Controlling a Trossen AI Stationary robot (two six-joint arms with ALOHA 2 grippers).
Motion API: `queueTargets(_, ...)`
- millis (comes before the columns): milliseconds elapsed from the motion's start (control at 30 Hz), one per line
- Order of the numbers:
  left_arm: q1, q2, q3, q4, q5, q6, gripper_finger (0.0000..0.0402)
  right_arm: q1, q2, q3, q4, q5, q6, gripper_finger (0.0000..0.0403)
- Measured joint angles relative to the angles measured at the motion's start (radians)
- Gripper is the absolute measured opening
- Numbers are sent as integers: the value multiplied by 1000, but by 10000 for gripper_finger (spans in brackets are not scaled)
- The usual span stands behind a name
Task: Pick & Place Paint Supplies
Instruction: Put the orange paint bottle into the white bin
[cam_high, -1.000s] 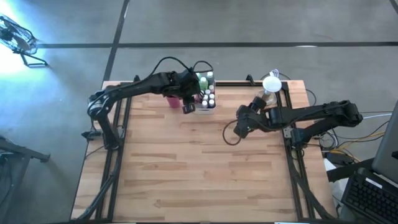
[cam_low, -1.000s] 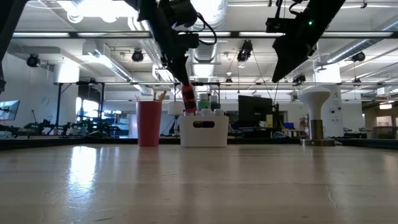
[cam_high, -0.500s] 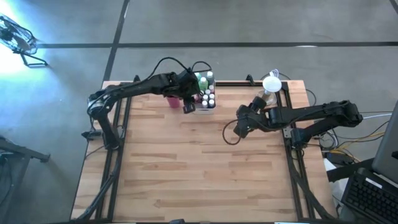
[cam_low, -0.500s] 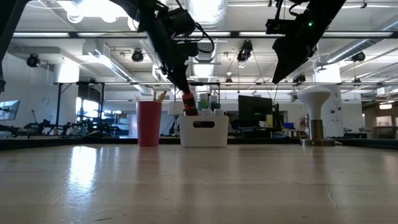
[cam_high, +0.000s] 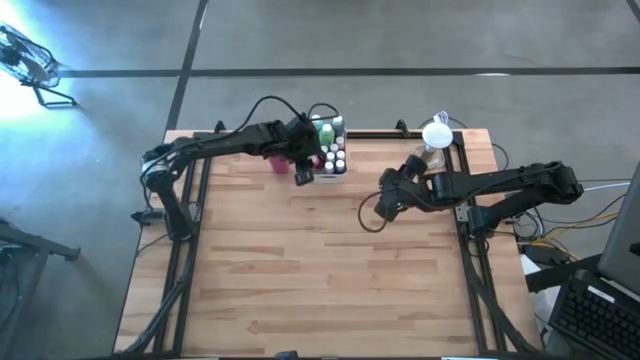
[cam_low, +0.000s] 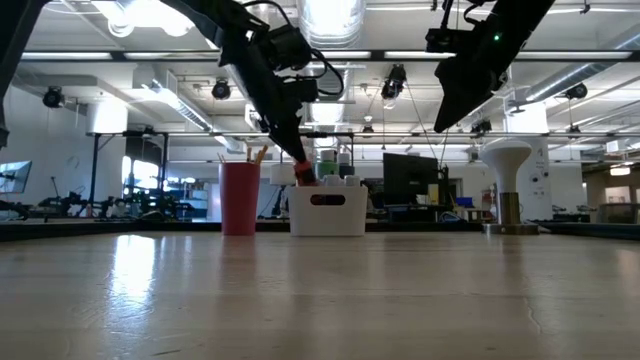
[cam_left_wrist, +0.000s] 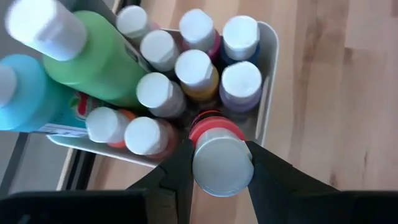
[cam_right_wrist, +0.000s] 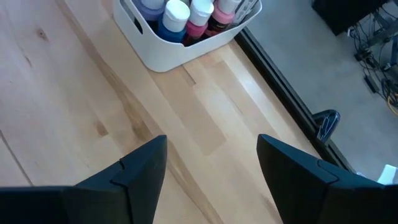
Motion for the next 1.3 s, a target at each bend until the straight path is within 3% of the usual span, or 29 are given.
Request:
queueTargets(200, 4, 13, 14, -8, 7, 3, 121, 0, 0, 0, 2, 0, 0, 233)
queueTargets(533, 7, 167, 178, -158, 4, 21, 121, 0, 0, -1, 0, -1, 0, 231)
queueTargets(933, 14, 217, 190, -164, 14, 35, 121, 0, 0, -3, 4, -1, -15, 249)
queueTargets(1300, 15, 236, 204, -159, 15, 36, 121, 0, 0, -3, 25, -1, -38, 220)
